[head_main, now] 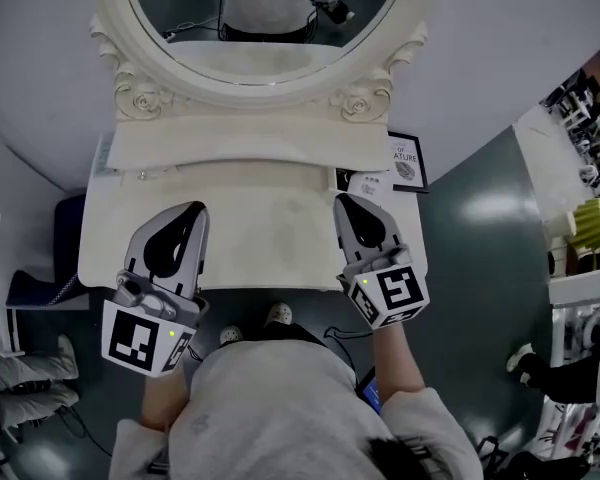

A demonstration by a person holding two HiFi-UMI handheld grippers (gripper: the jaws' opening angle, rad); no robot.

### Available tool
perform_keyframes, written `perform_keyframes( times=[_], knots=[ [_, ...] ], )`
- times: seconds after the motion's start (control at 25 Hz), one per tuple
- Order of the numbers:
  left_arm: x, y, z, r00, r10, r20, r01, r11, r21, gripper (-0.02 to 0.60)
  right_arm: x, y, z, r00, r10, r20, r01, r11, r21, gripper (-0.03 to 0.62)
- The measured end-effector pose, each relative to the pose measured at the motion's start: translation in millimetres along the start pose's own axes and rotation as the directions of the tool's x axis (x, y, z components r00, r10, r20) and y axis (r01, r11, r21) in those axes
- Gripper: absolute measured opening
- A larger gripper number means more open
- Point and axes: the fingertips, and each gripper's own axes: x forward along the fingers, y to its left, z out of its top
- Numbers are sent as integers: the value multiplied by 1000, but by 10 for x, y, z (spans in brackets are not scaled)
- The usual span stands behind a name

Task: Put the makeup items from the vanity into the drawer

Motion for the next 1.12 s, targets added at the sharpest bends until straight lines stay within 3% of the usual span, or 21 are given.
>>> perform_keyframes(
  times=[0.56,1.12],
  knots=[
    [-411,77,105,999,-27,19,26,999,19,14,-145,689,447,992,52,111,-53,999,10,20],
    [-778,87,220,999,-24,23,23,999,31,14,-350,1086,689,983,55,173,-63,997,39,20]
  ],
)
